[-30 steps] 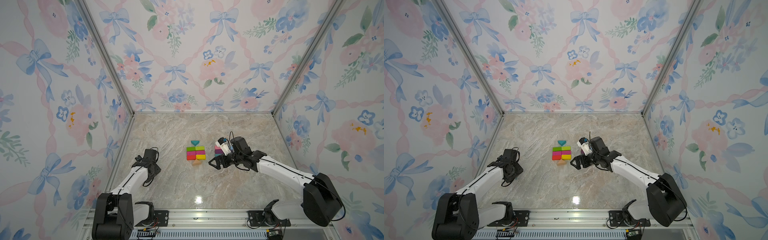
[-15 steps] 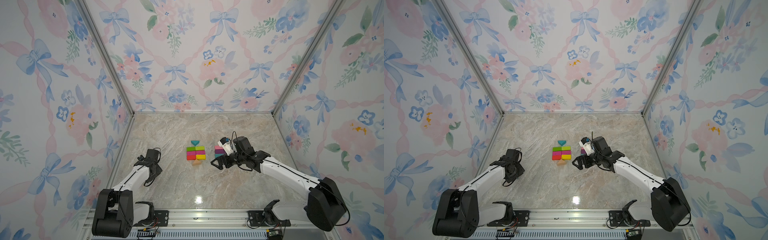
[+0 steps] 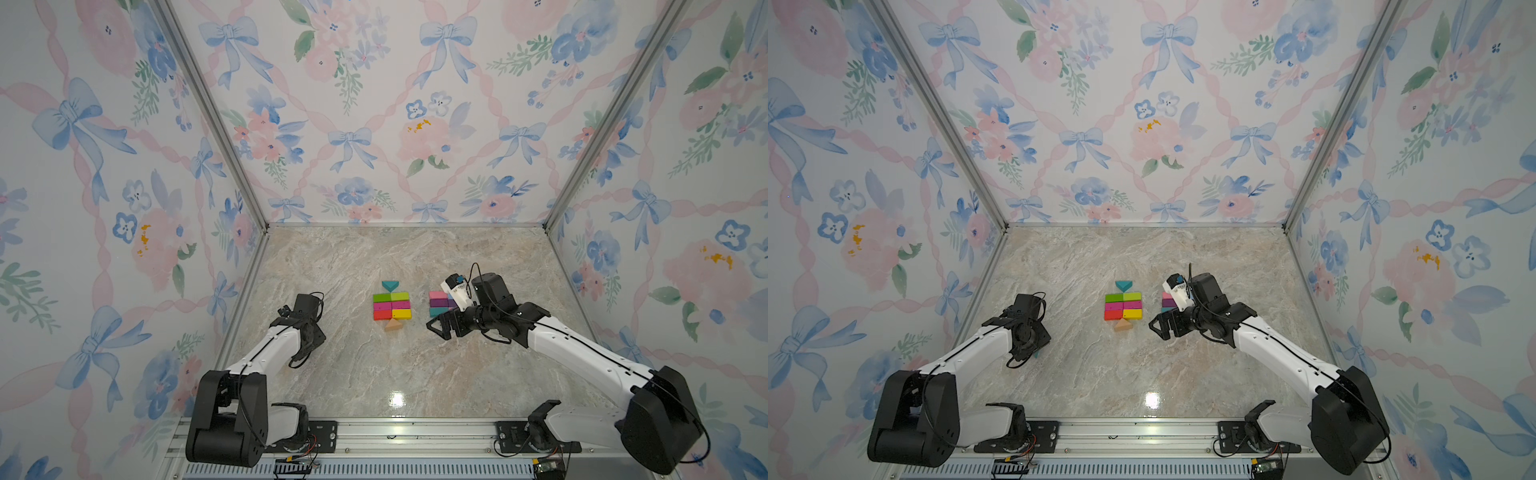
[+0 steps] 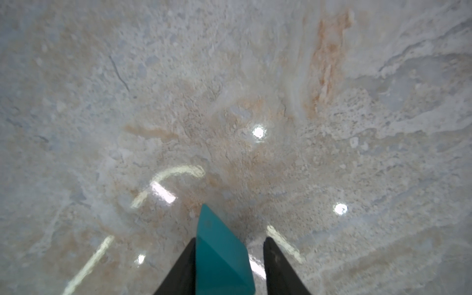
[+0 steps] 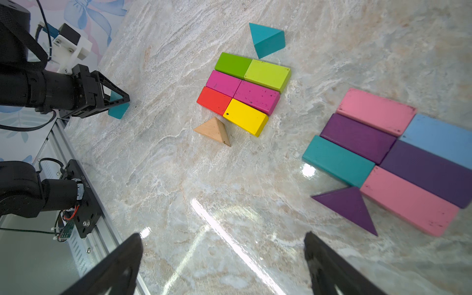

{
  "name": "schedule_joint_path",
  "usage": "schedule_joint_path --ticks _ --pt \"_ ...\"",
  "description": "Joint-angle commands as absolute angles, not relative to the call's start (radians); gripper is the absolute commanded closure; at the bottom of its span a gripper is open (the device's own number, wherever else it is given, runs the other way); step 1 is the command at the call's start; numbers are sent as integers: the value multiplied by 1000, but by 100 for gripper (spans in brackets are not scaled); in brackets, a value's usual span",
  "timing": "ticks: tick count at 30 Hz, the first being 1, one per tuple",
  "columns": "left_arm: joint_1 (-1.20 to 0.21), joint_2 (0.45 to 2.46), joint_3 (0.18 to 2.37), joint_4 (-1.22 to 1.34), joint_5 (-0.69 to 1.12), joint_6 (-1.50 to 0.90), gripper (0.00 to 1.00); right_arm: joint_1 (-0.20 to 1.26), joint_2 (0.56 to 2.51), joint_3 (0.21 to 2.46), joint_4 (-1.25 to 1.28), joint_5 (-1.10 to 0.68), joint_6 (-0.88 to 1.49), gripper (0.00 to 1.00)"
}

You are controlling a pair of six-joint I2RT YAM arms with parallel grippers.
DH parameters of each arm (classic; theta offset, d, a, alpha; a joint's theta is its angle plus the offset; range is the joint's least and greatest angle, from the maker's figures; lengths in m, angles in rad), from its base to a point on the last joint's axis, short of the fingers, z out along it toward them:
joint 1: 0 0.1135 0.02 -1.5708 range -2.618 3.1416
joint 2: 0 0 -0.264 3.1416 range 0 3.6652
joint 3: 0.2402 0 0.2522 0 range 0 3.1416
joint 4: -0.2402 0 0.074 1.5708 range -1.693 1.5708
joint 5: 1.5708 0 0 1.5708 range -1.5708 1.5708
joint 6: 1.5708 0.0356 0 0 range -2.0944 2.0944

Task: Assemble a piece of candy with building blocks
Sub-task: Pick up the building block from the center of the board.

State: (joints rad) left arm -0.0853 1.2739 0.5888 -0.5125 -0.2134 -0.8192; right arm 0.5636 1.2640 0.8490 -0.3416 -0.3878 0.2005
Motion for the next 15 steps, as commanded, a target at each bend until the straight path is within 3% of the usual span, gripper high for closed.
schedule_joint_path --ticks 1,7,15 --pt "-81 1291 607 -511 -231 -791 60 557 1244 830 -380 -371 193 1" --pt "-114 1290 622 -511 -192 -759 75 557 1218 836 -420 -335 181 1" --pt "-312 1279 676 -548 -177 -734 71 465 1166 845 -531 -315 135 1"
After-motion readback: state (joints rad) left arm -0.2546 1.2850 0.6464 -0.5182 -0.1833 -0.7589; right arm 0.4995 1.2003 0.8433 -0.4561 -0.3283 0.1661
